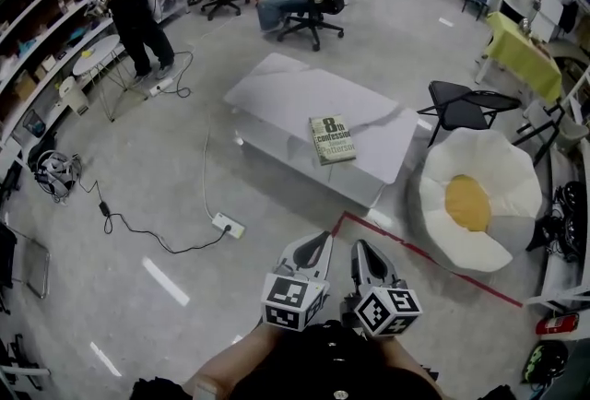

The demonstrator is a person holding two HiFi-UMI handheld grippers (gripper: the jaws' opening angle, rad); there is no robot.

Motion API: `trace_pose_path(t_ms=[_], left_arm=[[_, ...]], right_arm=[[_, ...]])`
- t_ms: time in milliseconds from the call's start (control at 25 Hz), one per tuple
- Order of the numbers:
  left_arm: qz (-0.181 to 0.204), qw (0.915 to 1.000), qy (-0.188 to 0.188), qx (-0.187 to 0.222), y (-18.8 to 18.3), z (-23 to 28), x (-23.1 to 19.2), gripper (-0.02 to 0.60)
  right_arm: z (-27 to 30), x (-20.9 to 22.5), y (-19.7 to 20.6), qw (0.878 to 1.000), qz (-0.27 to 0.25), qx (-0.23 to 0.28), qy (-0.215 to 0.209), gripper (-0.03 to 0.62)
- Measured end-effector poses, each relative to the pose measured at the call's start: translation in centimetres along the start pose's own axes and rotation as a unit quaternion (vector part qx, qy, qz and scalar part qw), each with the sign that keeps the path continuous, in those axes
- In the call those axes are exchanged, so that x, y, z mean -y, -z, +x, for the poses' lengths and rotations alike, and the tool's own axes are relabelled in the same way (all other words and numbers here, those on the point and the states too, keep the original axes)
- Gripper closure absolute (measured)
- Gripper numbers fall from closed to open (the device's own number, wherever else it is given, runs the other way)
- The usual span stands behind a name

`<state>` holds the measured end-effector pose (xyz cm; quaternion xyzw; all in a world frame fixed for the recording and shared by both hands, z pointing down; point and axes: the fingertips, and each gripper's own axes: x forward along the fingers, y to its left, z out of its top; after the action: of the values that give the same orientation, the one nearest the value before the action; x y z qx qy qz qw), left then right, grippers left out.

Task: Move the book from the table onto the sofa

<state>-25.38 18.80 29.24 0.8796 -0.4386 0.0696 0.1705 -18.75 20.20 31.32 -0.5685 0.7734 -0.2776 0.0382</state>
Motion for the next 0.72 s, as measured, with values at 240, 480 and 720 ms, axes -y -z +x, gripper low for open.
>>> trace_pose_path(t_ms=[240,480,720], left_arm=[[0.005,0.9999,0.009,0.008,-2.4,3.2,-2.5,0.571],[0.002,0.9999,0.012,0.005,-3.5,5.7,-5.1,0.571],[-0.003,0.9998,0.017,0.000,-4.7,8.4,-8.2,0.571]], right_arm=[[3.3,1.3,-2.1,1.000,-0.001,0.007,0.014,0.582],[6.9,1.9,-3.3,1.000,0.003,0.006,0.019,0.582],[10.9,2.6,-4.6,0.999,0.008,0.006,0.030,0.582]])
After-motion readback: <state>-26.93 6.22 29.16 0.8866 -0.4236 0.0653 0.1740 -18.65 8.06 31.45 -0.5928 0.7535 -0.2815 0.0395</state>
